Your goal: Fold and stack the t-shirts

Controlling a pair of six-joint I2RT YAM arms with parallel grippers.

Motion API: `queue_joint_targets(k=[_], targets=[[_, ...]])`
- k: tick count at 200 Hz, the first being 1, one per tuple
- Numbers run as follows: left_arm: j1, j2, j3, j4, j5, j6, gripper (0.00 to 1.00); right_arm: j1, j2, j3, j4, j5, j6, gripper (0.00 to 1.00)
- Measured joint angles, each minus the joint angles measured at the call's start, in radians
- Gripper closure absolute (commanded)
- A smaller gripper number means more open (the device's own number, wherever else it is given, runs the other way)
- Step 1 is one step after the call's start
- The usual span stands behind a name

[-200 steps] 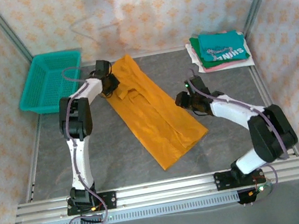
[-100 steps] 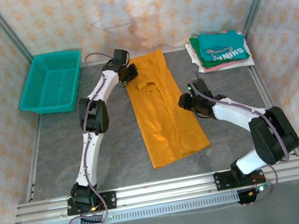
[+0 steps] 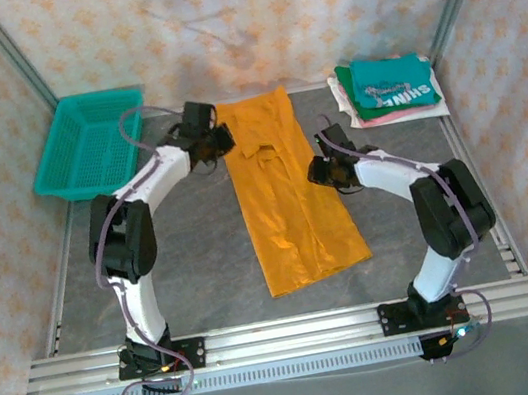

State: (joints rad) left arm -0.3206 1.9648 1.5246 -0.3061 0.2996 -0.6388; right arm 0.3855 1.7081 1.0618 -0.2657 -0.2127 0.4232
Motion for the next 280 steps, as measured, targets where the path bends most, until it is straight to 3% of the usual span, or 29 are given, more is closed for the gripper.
queue_joint_targets(k=[30,111,188,241,262,280], targets=[[-0.046,0.06,-0.096,0.031,0.016,-0.046,1.0,0.001,0.067,0.052,-0.027,-0.001,-0.037,0.71],[-0.03,0.172,-0.069,0.075,0.034,-0.101,1.0,0.019,0.12,0.075,-0.014,0.008,-0.009,0.73],[0.037,0.288,0.127,0.004,0.028,-0.056,1.0,0.017,-0.06,-0.058,0.084,0.086,0.048,0.73],[0.1,0.465,0.452,-0.15,0.034,0.051,1.0,0.01,-0.113,-0.072,0.11,0.109,0.071,0.7],[0.103,0.461,0.452,-0.172,0.037,0.072,1.0,0.01,-0.125,-0.072,0.108,0.109,0.078,0.68],[0.1,0.399,0.355,-0.153,0.041,0.07,1.0,0.01,-0.147,-0.072,0.101,0.109,0.08,0.66]])
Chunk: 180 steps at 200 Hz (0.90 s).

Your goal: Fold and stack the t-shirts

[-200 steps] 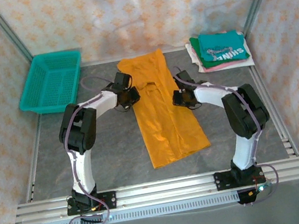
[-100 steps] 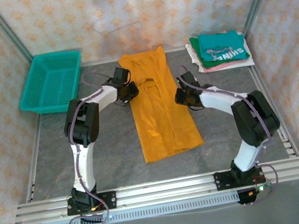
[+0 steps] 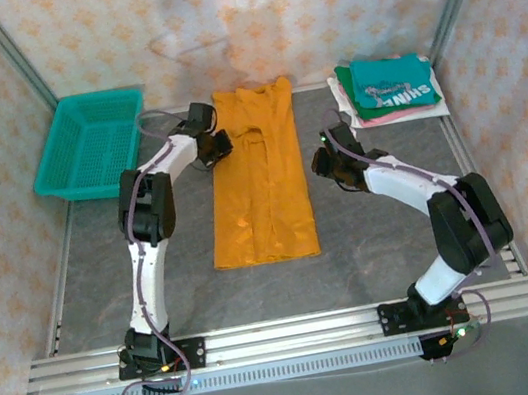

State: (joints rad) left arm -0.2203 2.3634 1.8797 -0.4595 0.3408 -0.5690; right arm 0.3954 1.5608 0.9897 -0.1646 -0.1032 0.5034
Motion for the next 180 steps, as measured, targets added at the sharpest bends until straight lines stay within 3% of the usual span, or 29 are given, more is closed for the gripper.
queue_joint_targets(k=[11,24,39,52,55,83,96,107,156,180], targets=[[-0.004,-0.069,-0.097,0.001,0.0,-0.006,0.96,0.0,-0.022,0.0,-0.006,0.0,0.002,0.64],[-0.014,-0.175,-0.22,-0.002,0.0,-0.009,0.67,0.0,-0.052,0.0,-0.015,-0.001,0.002,0.62],[-0.033,-0.325,-0.35,0.007,0.0,-0.006,0.44,0.0,-0.089,0.002,-0.031,-0.002,0.001,0.58],[-0.058,-0.486,-0.446,0.018,-0.006,0.016,0.03,0.0,-0.116,0.014,-0.072,-0.017,-0.008,0.57],[-0.065,-0.531,-0.472,0.027,-0.009,0.016,0.0,0.0,-0.119,0.02,-0.085,-0.021,-0.01,0.57],[-0.103,-0.924,-0.67,0.137,-0.006,0.071,0.0,0.006,-0.139,0.056,-0.19,-0.088,-0.053,0.54],[-0.096,-1.08,-0.756,0.168,-0.008,0.108,0.0,0.017,-0.179,0.019,-0.199,-0.129,-0.072,0.44],[-0.085,-1.168,-0.82,0.174,-0.008,0.134,0.08,0.03,-0.229,-0.043,-0.191,-0.166,-0.073,0.43],[-0.034,-1.315,-1.146,0.085,0.024,0.137,0.27,0.105,-0.368,-0.295,-0.169,-0.295,-0.002,0.43],[-0.036,-1.384,-1.255,0.014,0.057,0.111,0.28,0.138,-0.411,-0.384,-0.121,-0.324,0.063,0.44]])
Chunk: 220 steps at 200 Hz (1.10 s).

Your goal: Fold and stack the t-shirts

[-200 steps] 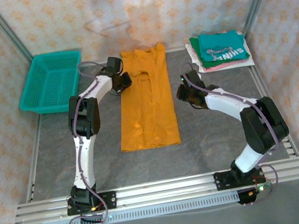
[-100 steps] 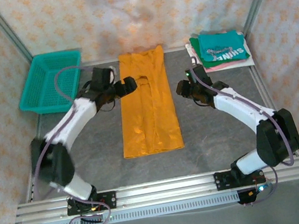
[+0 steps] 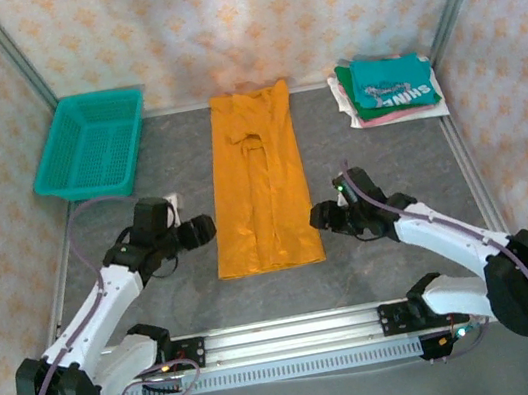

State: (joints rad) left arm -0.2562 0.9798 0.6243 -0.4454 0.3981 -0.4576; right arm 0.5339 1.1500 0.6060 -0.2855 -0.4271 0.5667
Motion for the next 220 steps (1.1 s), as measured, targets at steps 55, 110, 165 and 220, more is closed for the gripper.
queue_joint_targets(k=[55,110,165,220], targets=[[-0.062,-0.023,-0.117,-0.035,0.024,-0.1,0.34,0.034,0.006,-0.071,0.058,-0.01,0.069,0.44],[-0.103,0.048,-0.144,0.021,0.026,-0.158,0.4,0.04,0.056,-0.099,0.139,-0.016,0.103,0.46],[-0.163,0.132,-0.167,0.108,0.047,-0.196,0.44,0.045,0.071,-0.101,0.157,-0.015,0.103,0.47],[-0.23,0.176,-0.209,0.195,0.045,-0.243,0.57,0.048,0.071,-0.112,0.173,-0.006,0.103,0.47]])
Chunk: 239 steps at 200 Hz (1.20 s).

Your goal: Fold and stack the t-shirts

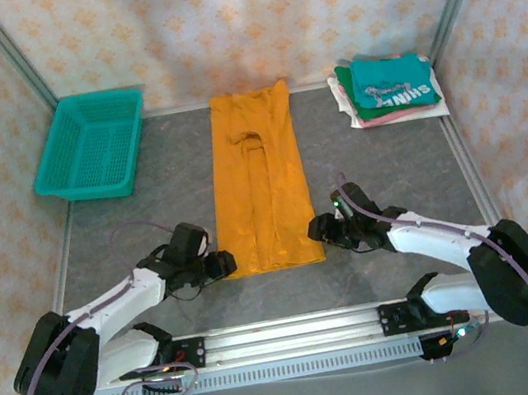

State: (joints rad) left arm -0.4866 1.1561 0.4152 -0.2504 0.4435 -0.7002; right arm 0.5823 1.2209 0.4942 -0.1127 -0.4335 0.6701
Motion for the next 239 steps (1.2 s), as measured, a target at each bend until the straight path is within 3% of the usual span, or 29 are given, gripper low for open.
queue_joint_targets(k=[34,63,126,176,239], targets=[[-0.021,0.029,0.0,0.01,-0.047,-0.016,0.67,0.001,-0.001,-0.017,0.008,0.011,0.004,0.47],[-0.031,0.048,0.001,0.005,-0.086,-0.027,0.81,0.002,-0.014,-0.049,0.006,0.026,0.018,0.47],[-0.031,0.058,0.011,-0.002,-0.089,-0.034,1.0,0.014,-0.002,-0.055,0.022,0.008,0.046,0.48],[-0.031,0.061,0.014,-0.001,-0.089,-0.033,1.0,0.114,0.034,-0.055,0.057,-0.013,0.089,0.5],[-0.031,0.064,0.014,0.005,-0.088,-0.033,1.0,0.131,0.052,-0.062,0.088,0.008,0.131,0.58]])
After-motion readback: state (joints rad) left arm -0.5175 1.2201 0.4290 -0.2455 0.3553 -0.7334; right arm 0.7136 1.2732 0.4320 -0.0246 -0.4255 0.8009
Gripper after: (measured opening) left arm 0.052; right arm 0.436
